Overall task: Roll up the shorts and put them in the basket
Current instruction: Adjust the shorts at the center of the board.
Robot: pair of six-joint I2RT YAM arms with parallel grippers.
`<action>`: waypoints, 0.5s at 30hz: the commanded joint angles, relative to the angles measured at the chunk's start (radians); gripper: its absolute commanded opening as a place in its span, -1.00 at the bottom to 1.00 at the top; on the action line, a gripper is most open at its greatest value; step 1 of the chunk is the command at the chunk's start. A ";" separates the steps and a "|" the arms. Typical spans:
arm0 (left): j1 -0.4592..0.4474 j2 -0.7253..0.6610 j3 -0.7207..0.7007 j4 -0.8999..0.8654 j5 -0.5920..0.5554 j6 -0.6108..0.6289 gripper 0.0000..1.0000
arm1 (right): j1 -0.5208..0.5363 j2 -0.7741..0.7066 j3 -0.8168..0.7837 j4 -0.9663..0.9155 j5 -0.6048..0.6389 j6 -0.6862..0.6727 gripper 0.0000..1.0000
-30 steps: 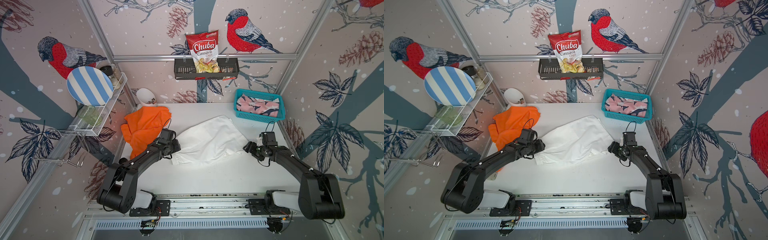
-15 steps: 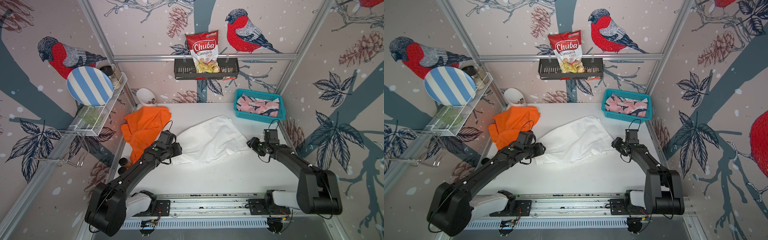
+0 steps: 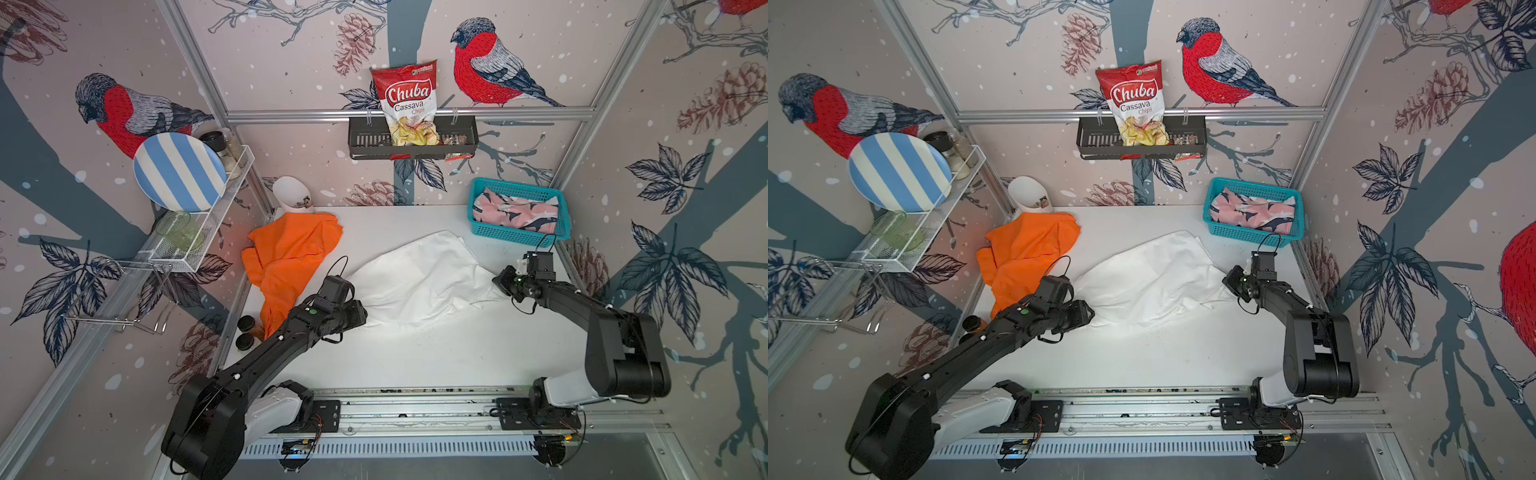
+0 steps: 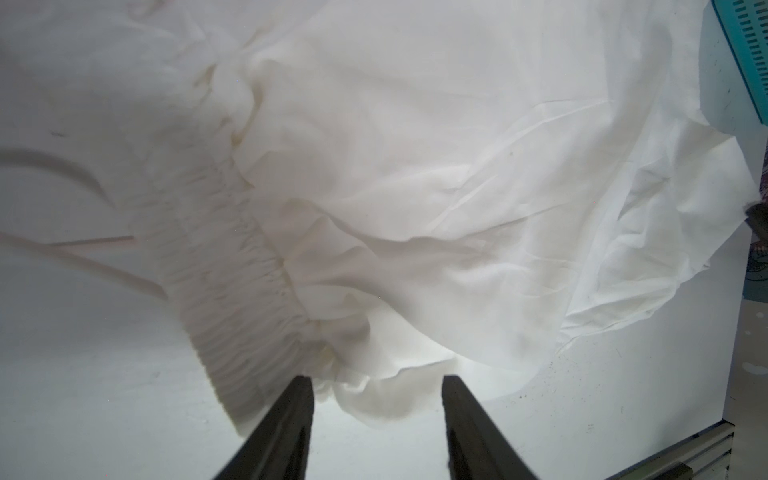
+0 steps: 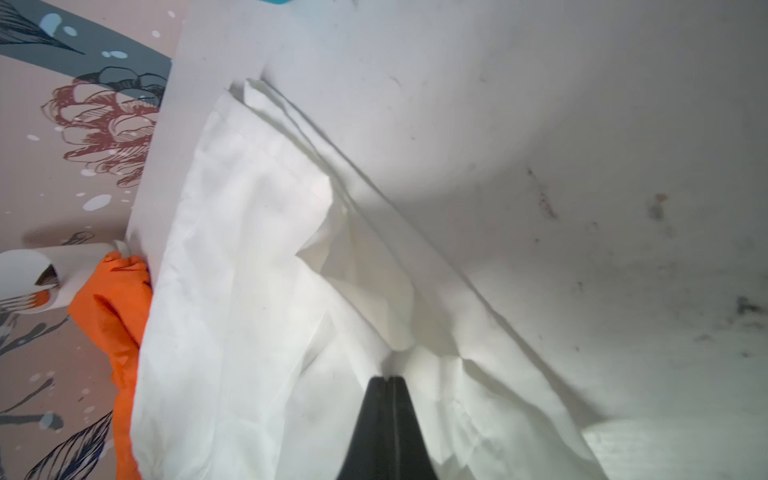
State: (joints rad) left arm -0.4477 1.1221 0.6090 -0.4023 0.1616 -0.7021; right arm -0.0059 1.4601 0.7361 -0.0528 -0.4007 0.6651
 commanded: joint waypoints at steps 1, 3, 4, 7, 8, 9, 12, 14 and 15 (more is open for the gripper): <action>-0.015 0.022 -0.009 0.020 0.039 -0.018 0.06 | 0.026 -0.094 0.066 -0.079 -0.014 0.029 -1.00; -0.028 0.045 -0.039 0.061 0.058 -0.037 0.06 | 0.032 -0.156 0.102 -0.163 0.042 0.016 -1.00; -0.029 0.054 -0.057 0.081 0.065 -0.049 0.05 | 0.025 -0.186 0.104 -0.197 0.071 0.007 -1.00; -0.031 0.078 -0.101 0.106 0.044 -0.063 0.05 | -0.036 -0.244 0.056 -0.261 0.127 -0.025 -1.00; -0.030 0.085 -0.111 0.108 0.032 -0.064 0.04 | -0.059 -0.248 0.032 -0.266 0.132 -0.032 -1.00; -0.031 0.091 -0.120 0.110 0.024 -0.063 0.04 | -0.087 -0.251 -0.005 -0.259 0.134 -0.042 -1.00; -0.030 0.119 -0.146 0.122 0.027 -0.064 0.04 | -0.178 -0.237 -0.129 -0.197 0.124 -0.055 -1.00; -0.030 0.128 -0.156 0.127 0.034 -0.066 0.03 | -0.209 -0.213 -0.194 -0.107 0.093 -0.049 -1.00; -0.030 0.126 -0.159 0.129 0.033 -0.069 0.02 | -0.216 -0.186 -0.222 -0.051 0.060 -0.042 -1.00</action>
State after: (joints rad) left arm -0.4755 1.2339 0.4694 -0.2176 0.2161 -0.7589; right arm -0.2020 1.2423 0.5652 -0.2317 -0.3161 0.6334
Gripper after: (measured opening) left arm 0.513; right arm 0.048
